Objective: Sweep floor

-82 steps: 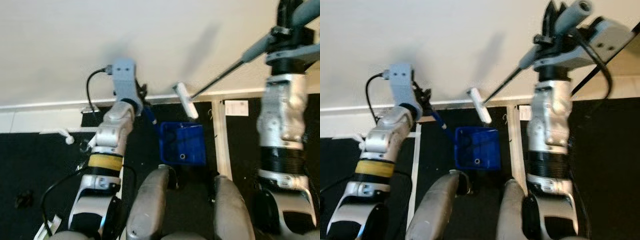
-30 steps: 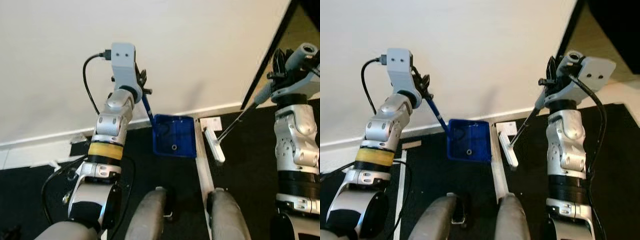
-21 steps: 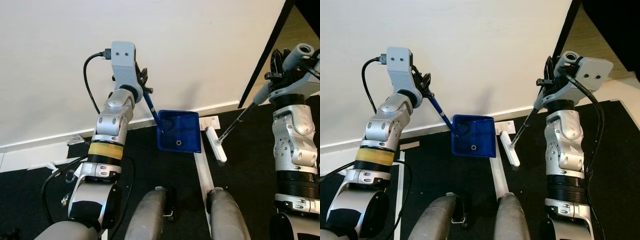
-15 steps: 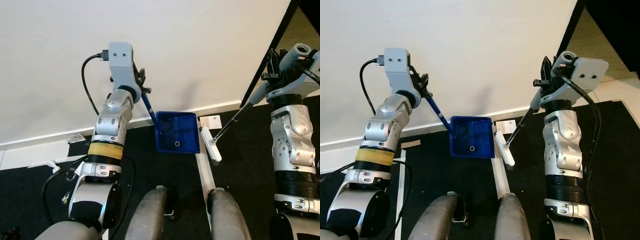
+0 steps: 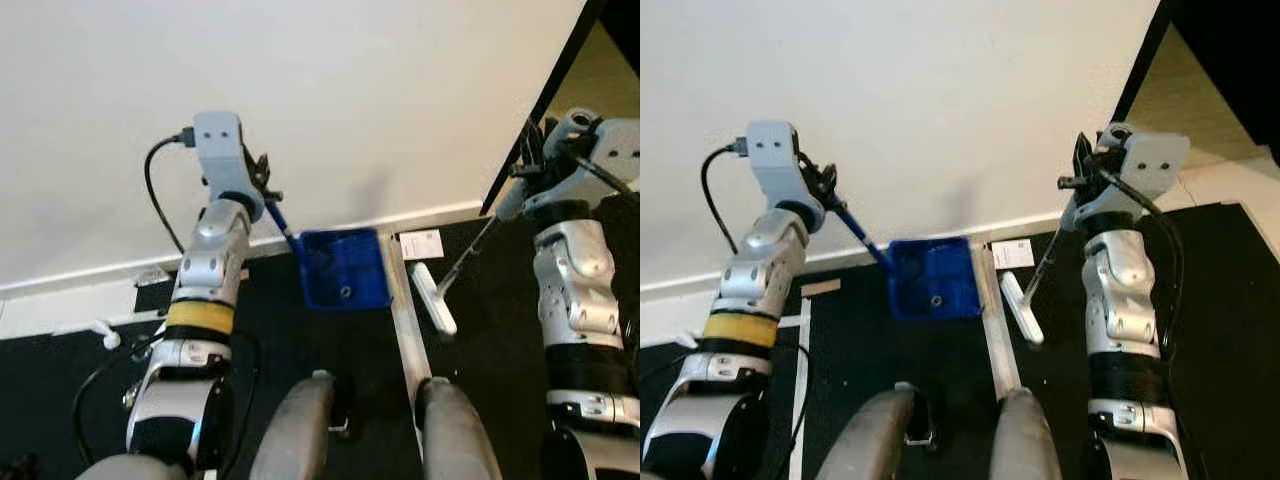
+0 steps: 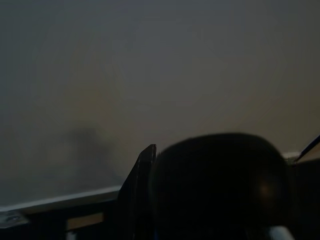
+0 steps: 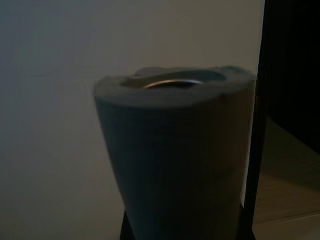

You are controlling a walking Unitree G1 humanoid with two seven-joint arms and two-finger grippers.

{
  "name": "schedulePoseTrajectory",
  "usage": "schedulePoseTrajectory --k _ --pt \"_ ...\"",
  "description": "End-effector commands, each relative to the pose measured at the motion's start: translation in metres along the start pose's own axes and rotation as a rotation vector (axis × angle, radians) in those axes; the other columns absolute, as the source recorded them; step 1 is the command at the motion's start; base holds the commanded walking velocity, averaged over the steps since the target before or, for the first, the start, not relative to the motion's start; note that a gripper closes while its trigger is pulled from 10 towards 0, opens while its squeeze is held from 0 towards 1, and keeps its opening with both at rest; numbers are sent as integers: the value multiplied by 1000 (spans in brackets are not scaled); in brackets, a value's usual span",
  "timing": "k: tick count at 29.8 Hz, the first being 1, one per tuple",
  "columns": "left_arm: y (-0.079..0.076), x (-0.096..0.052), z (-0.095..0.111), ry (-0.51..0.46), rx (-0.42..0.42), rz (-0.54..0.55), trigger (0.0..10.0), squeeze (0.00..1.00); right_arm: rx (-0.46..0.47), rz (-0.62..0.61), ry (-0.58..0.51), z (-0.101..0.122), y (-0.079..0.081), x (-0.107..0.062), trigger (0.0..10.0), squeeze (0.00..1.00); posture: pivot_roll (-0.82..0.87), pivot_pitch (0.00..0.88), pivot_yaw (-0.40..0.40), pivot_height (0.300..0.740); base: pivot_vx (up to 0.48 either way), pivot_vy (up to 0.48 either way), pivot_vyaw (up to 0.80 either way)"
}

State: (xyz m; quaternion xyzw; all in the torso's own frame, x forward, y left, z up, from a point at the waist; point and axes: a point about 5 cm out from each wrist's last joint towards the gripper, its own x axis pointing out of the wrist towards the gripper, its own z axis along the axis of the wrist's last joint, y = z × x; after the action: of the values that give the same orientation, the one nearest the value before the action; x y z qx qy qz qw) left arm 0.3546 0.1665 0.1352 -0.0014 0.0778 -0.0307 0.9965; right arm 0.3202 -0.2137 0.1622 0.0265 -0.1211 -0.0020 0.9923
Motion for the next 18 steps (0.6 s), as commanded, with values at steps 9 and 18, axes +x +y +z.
schedulePoseTrajectory --k 9,18 --pt "13 6 -4 38 16 25 10000 0 -24 48 -58 5 6 15 10000 0 -137 0 130 740 0 0 0" --pt "6 5 -15 61 28 16 10000 0 12 59 -50 -4 13 16 10000 0 -136 0 125 740 0 0 0"
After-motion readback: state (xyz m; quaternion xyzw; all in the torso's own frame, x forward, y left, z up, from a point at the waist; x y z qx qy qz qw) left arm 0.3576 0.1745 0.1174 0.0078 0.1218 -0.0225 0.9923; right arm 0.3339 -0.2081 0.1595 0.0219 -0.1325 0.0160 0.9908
